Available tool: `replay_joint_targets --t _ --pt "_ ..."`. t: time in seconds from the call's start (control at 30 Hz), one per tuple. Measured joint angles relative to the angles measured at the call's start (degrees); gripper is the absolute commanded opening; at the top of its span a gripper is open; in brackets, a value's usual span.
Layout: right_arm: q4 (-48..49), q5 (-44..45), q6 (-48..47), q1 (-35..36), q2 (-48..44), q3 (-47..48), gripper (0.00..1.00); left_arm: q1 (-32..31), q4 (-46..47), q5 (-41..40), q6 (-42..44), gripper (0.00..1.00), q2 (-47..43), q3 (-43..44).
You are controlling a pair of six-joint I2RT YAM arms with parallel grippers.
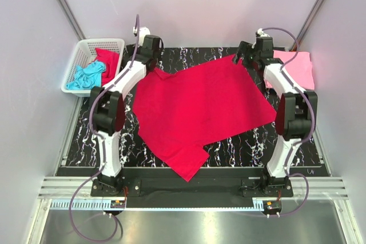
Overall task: Fold and stack the t-shirts
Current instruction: Flatten the tshirt out
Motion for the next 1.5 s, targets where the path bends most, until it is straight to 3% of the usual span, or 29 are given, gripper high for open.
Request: replay_joint_targets --t 0.27,0.37,0.4,0.5,0.67,1.17,1.5 --pt "-3.3 3.7 2.3 3.5 -12.0 -17.3 0.98 -5.5 -3.6 10.8 -7.9 0.96 -20.3 -18.8" --pt "-4.8 4.4 3.5 7.0 -14.1 -23.8 0.96 -8.4 -4.5 15.6 -12.3 0.76 -25.6 -25.9" --pt "-5.5 4.3 3.8 7.8 -14.7 -25.5 0.96 -9.4 -5.0 17.0 -13.9 0.51 -26.6 -28.1" --pt "-7.5 4.3 5.0 8.9 -16.4 -30.5 0.97 -12.0 -6.8 18.9 -17.3 0.26 -27.2 -33.0" --pt "-8.4 4.9 5.6 8.6 -17.3 -32.5 0.98 -17.4 -10.1 18.6 -20.7 0.11 -26.8 -39.7" --pt "-7.8 6.4 1.0 8.2 -5.9 -24.7 0.96 -19.5 -14.2 15.6 -23.4 0.05 -18.4 -41.5" --pt "-6.0 7.1 1.7 8.1 -8.3 -28.1 0.95 -19.7 -17.7 11.6 -24.5 0.08 -18.2 -41.5"
